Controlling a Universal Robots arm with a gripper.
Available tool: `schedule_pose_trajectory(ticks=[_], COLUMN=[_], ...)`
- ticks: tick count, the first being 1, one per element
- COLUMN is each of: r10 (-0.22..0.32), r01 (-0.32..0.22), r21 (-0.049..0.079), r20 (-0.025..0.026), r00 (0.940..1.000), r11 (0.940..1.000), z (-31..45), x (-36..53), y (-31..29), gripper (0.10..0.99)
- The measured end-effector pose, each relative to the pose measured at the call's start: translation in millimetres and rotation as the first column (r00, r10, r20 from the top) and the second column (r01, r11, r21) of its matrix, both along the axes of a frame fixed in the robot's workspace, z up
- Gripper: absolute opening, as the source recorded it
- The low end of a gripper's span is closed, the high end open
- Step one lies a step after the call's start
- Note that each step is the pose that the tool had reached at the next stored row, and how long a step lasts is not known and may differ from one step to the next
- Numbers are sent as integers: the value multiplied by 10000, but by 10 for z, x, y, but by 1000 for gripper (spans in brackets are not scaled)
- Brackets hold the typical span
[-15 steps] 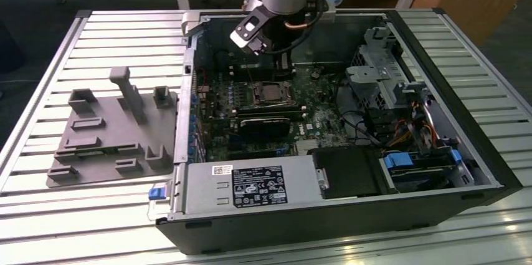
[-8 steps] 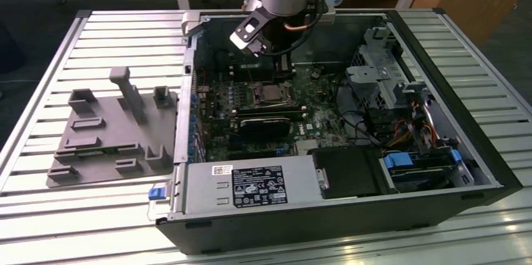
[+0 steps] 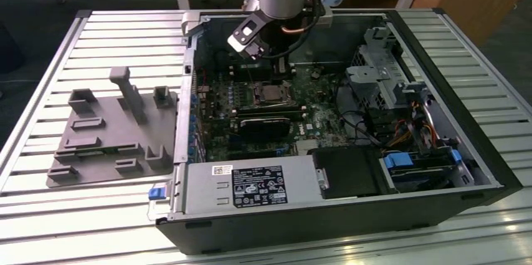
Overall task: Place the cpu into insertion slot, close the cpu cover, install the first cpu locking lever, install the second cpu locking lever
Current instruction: 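Close the cpu cover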
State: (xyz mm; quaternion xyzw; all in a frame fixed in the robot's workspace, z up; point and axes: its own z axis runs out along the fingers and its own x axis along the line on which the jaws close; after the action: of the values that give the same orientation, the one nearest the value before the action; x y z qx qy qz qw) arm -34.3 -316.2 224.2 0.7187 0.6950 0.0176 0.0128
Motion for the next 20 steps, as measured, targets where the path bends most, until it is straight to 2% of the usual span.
schedule_pose_trajectory(ticks=[4, 12, 16, 20], r10=[4, 68, 491, 1044], r01=[-4, -68, -491, -1044], r21=[1, -4, -83, -126], r20=[1, -1, -2, -5], r00=[10000, 10000, 9988, 9945], r11=[10000, 10000, 9988, 9945], z=[-8, -8, -8, -8], x=[-30, -34, -34, -35], y=[-3, -4, -4, -4], gripper=[102, 102, 102, 102])
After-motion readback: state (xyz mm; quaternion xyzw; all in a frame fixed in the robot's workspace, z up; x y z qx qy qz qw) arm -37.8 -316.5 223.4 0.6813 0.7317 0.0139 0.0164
